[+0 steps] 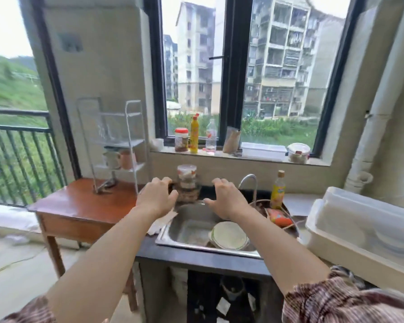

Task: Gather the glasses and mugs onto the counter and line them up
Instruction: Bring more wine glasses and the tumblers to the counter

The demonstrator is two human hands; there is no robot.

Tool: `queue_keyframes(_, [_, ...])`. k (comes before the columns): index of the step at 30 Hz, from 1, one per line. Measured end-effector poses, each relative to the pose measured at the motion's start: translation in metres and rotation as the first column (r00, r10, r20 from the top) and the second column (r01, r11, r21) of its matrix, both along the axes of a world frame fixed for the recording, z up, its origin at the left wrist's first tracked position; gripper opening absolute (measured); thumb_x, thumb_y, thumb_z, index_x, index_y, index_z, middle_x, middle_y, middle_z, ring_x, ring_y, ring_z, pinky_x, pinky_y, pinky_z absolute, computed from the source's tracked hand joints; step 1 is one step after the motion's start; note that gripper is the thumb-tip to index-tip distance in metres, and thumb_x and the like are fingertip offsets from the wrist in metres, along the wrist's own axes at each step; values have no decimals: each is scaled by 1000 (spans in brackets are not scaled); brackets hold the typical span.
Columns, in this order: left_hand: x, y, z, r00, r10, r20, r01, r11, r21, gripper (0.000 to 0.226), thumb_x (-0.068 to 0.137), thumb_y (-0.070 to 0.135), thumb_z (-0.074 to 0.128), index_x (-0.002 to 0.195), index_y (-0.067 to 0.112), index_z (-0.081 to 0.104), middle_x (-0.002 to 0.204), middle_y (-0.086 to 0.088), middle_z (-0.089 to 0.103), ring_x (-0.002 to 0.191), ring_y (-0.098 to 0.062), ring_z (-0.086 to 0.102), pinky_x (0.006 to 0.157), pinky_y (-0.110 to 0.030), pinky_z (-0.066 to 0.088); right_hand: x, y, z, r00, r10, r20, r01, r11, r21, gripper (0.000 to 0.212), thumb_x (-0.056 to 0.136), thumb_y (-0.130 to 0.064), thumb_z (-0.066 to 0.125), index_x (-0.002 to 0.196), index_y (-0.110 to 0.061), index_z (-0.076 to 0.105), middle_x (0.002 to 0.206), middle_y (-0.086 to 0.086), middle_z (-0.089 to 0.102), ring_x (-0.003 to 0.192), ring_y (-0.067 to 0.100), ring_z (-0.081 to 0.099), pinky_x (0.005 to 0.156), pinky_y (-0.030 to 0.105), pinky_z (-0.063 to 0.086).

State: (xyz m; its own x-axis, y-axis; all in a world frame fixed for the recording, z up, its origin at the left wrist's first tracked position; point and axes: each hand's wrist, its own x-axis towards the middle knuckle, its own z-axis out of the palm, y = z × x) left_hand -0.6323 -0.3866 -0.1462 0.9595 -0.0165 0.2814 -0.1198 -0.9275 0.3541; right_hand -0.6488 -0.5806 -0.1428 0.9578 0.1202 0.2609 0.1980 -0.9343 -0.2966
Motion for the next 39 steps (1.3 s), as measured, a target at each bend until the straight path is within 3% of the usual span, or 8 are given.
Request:
queue_keyframes(5, [48, 78, 10, 994, 103, 39, -102, 994, -42, 43, 91, 36, 44, 131, 18, 46, 130, -15, 48, 120, -32, 46, 96, -44, 43, 72, 87, 11, 992, 116, 43, -113, 992, -56, 50, 87, -35, 58, 128, -8, 47, 129, 13, 52, 120, 32, 46, 94, 43, 42])
queue_keyframes(13, [176, 190, 18, 978, 201, 45, -197, 976, -89, 44, 91, 39, 44, 131, 22, 47, 131, -13, 48, 115, -32, 52, 92, -43, 44, 212, 196, 18, 968, 237, 88, -231, 970, -72, 55, 87, -38, 57, 133, -9, 43, 132, 11, 50, 121, 30, 46, 95, 43, 41])
queue_keyframes(19, [272, 259, 29, 969, 243, 37, -233, 956, -178, 43, 89, 37, 48, 129, 20, 51, 131, -12, 51, 117, -29, 52, 96, -38, 41, 322, 270, 37, 958, 275, 78, -276, 961, 2, 46, 89, -30, 59, 127, -8, 45, 129, 12, 51, 119, 30, 48, 94, 41, 45])
queue_keyframes(29, [400, 360, 19, 970, 245, -9, -233, 912, -337, 40, 93, 32, 48, 127, 13, 54, 130, -11, 57, 117, -26, 52, 95, -32, 38, 445, 383, 20, 955, 297, 29, -297, 955, 18, 49, 91, -33, 55, 132, -9, 45, 132, 12, 53, 123, 30, 46, 100, 41, 41])
queue_keyframes(34, [472, 408, 20, 986, 152, -63, -164, 878, -450, 42, 92, 29, 45, 130, 12, 53, 131, -10, 57, 116, -27, 52, 97, -35, 39, 505, 435, 19, 972, 235, -8, -232, 962, 143, 56, 90, -24, 57, 140, -8, 40, 140, 11, 47, 128, 29, 42, 102, 39, 38])
queue_keyframes(37, [515, 433, 23, 992, 102, -79, -128, 859, -496, 39, 93, 30, 47, 126, 12, 56, 125, -7, 59, 115, -25, 53, 91, -29, 37, 538, 465, 17, 983, 173, -53, -153, 951, 267, 56, 90, -27, 56, 141, -10, 40, 143, 8, 47, 130, 27, 44, 103, 39, 39])
queue_keyframes(39, [542, 445, 21, 994, 72, -83, -106, 828, -550, 22, 94, 27, 46, 100, 23, 66, 100, 2, 64, 101, -24, 55, 79, -27, 37, 558, 482, 14, 985, 138, -105, -92, 930, 356, 56, 91, -30, 55, 143, -14, 40, 144, 6, 48, 129, 25, 47, 103, 38, 40])
